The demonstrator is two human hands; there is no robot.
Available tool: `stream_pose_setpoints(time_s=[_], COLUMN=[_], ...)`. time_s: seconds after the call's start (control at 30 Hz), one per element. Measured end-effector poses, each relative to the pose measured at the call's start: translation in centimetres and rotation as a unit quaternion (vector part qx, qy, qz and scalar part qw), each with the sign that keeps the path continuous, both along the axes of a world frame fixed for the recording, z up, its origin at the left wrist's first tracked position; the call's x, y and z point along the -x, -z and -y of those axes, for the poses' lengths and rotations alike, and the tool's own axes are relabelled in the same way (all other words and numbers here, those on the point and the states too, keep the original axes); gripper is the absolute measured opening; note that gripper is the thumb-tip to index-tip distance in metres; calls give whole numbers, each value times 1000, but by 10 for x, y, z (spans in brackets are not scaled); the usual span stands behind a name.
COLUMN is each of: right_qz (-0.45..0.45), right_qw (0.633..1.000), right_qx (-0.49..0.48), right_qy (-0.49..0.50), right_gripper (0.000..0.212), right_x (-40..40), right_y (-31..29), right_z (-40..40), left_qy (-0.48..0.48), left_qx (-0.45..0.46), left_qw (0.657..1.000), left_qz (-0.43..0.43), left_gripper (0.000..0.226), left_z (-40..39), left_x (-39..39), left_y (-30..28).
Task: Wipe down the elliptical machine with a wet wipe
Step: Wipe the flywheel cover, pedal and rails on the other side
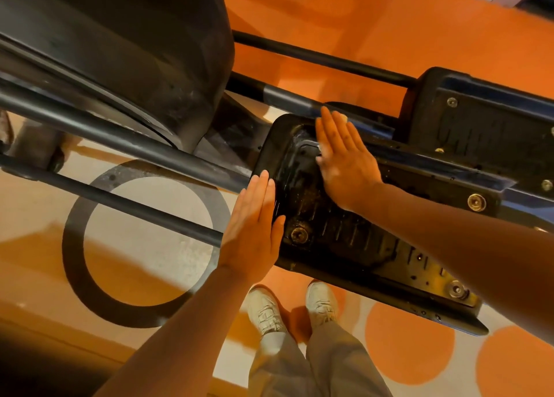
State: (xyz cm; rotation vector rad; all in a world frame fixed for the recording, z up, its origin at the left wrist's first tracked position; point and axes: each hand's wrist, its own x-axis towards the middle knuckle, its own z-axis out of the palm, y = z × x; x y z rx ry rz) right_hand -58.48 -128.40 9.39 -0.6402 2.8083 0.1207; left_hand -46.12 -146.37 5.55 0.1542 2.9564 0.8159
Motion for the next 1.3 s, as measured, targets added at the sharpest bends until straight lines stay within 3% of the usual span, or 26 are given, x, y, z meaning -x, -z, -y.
stream_pose_setpoints(time_s=[0.17, 0.47, 0.7, 0.83, 0.97, 1.3], right_qz=[13, -6, 14, 12, -15, -30], right_qw=[1000, 999, 999, 998, 999, 993], right_qx=[25, -15, 33, 58, 32, 32], right_qy=[0, 44, 10, -15, -21, 112], right_gripper=[60, 62, 75, 67, 81, 78], right_x=[9, -33, -12, -3, -14, -68], right_y=[1, -17, -6, -6, -6, -37], right_z=[4, -84, -28, -13, -59, -179], left_qy=[-29, -35, -27, -23, -21, -10], left_qx=[-1, -30, -23, -12, -4, 21], left_qw=[999, 999, 999, 1000, 1000, 999], left_qz=[15, 14, 4, 2, -1, -28], left_gripper=[62, 68, 62, 62, 61, 60], left_z=[-8, -9, -8, -7, -6, -5], left_x=[-2, 3, 1, 0, 1, 0], left_y=[-4, -4, -1, -2, -4, -3])
